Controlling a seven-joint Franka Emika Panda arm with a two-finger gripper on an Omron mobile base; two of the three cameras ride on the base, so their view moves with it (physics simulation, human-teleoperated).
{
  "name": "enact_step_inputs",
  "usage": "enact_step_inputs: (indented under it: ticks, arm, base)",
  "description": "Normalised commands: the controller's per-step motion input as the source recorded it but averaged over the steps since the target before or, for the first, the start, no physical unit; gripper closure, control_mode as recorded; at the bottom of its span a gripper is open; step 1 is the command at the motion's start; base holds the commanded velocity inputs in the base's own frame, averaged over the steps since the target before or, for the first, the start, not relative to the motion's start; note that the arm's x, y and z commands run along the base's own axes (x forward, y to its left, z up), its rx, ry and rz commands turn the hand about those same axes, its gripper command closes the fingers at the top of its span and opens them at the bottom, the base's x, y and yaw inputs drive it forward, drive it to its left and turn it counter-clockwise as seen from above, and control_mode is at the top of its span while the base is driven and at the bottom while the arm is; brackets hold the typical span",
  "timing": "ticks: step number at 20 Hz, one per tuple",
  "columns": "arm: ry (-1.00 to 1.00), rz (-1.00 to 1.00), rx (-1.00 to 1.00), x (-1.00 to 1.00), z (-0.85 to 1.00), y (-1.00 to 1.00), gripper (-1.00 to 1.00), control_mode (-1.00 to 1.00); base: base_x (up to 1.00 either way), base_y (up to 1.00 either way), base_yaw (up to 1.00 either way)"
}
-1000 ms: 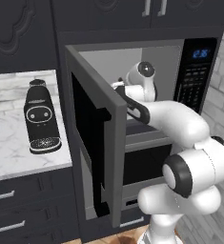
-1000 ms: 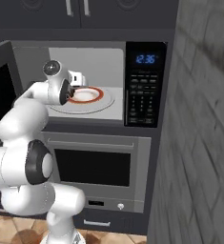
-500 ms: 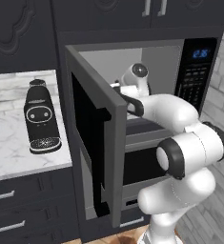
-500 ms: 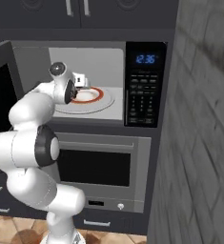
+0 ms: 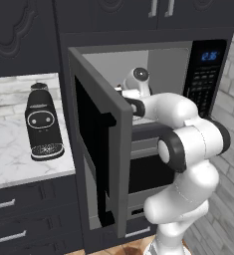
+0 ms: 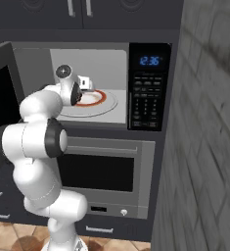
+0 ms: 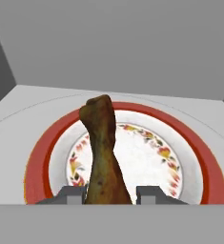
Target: Transport the chicken drumstick from the fridge to the microwave and turn on the microwave.
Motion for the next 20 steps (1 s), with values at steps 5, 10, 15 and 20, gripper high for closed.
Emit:
enact_step_inputs:
  ticks: [5,10,15,20]
  arm:
    - [0.04,0.00,0.00,0.36,-0.05,0.00,1.00,-1.00]
    - [0.04,0.00,0.00,0.36,-0.11,0.00,1.00,-1.00]
    - [0.04,0.00,0.00,0.34,-0.13,0.00,1.00,-1.00]
    - [0.01,0.00,0.00,0.31,-0.21,0.00,1.00,-1.00]
  base:
    - [0.00,0.00,0.00]
    - [0.00,0.00,0.00]
    - [0.00,0.00,0.00]
    - [0.00,0.00,0.00]
